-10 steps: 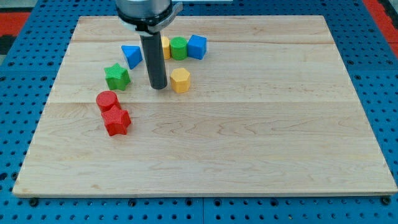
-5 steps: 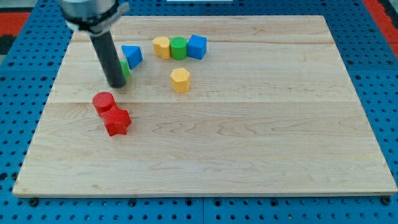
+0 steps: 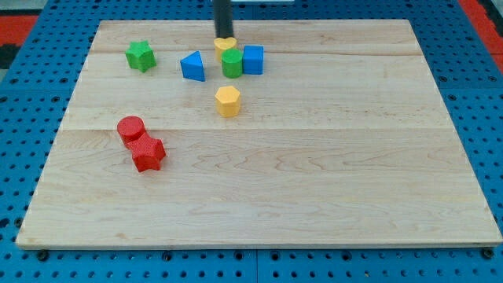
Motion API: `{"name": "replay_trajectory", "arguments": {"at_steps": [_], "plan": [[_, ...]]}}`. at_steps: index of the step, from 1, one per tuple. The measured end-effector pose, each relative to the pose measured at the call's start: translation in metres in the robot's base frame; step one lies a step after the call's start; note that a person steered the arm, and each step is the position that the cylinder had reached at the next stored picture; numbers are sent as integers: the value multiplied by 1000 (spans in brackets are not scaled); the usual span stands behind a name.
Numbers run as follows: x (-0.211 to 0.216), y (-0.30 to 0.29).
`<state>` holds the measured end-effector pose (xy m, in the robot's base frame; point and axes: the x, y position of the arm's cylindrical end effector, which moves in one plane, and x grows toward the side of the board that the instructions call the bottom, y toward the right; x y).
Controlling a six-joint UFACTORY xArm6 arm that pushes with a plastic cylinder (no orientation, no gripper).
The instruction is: Push the yellow heart towards center left
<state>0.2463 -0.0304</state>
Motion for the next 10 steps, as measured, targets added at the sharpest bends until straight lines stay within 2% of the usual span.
{"name": "replay_trajectory", "arguments": {"at_steps": [1,3,5,6,7,8,9,10], "plan": [[31,4],[87,-44],[90,-98],[111,-110],[108,-66],[141,-47],[150,-94],[134,-94]]}}
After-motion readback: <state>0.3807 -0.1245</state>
